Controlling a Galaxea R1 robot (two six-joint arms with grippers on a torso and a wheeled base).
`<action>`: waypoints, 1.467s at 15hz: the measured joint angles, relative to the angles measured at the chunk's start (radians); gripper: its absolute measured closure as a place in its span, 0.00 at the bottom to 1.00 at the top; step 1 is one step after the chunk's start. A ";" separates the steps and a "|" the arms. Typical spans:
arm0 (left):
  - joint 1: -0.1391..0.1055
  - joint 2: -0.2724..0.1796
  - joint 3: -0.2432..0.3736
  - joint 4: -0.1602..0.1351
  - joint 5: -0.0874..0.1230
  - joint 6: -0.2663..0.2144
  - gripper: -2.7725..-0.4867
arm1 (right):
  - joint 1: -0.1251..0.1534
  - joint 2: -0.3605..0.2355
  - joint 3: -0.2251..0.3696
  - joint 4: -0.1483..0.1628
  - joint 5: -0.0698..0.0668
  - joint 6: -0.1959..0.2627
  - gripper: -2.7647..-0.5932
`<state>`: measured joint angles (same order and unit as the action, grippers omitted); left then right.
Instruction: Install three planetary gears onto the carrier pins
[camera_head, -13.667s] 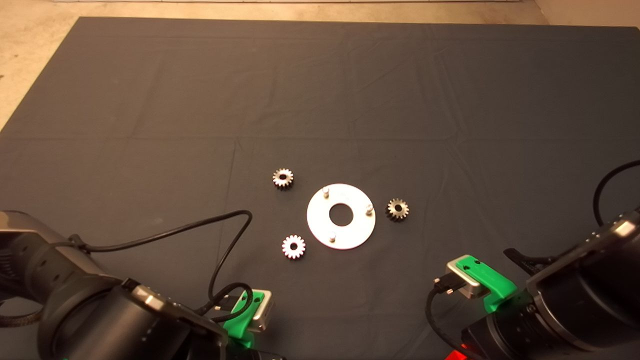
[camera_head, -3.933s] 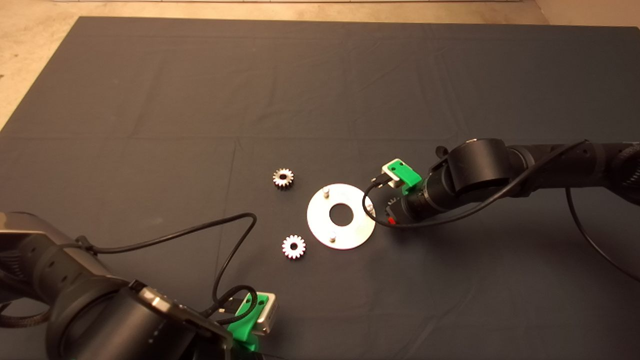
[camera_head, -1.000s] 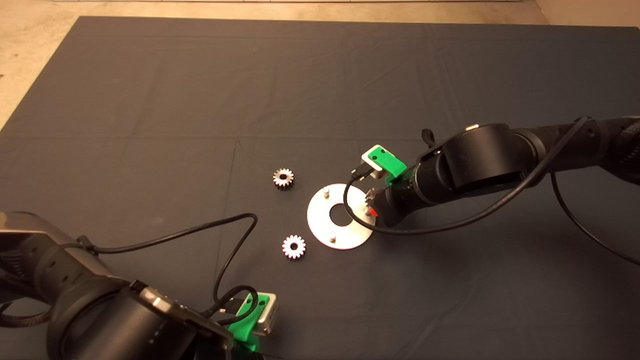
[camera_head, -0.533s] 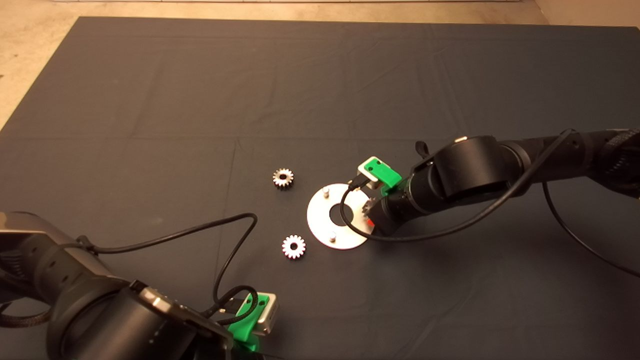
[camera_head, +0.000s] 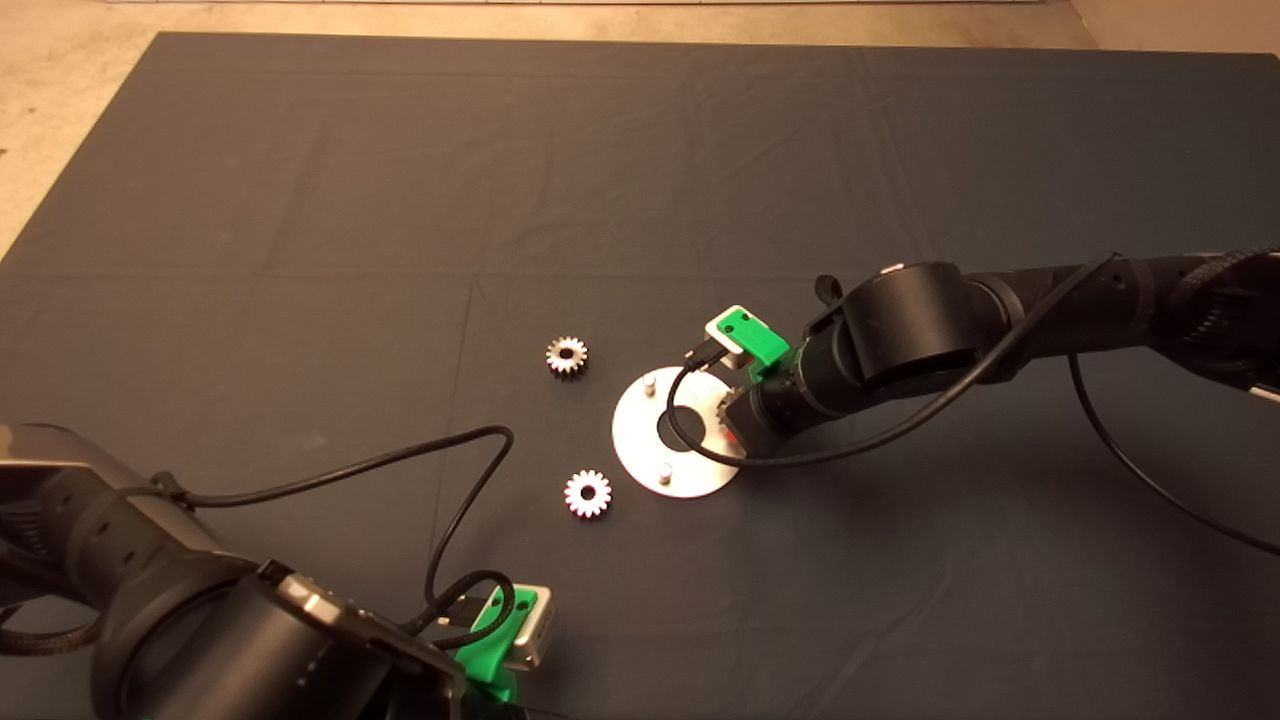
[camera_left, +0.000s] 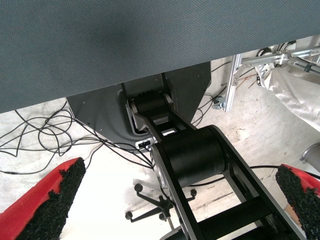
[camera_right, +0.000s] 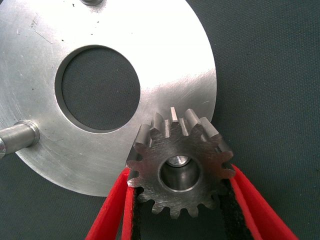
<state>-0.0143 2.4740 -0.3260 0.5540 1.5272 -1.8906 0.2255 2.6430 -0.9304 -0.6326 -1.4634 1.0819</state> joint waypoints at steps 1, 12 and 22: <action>0.000 0.000 0.000 0.000 0.000 0.000 0.00 | 0.000 0.000 0.000 0.000 0.000 0.000 0.86; 0.000 0.000 0.000 0.000 0.000 0.000 0.00 | 0.000 0.000 0.000 0.000 -0.003 0.000 0.85; 0.000 0.000 0.000 0.000 0.000 0.000 0.00 | 0.003 0.001 0.000 0.000 -0.003 0.000 0.80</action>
<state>-0.0143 2.4740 -0.3260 0.5540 1.5272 -1.8906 0.2283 2.6436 -0.9304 -0.6326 -1.4662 1.0819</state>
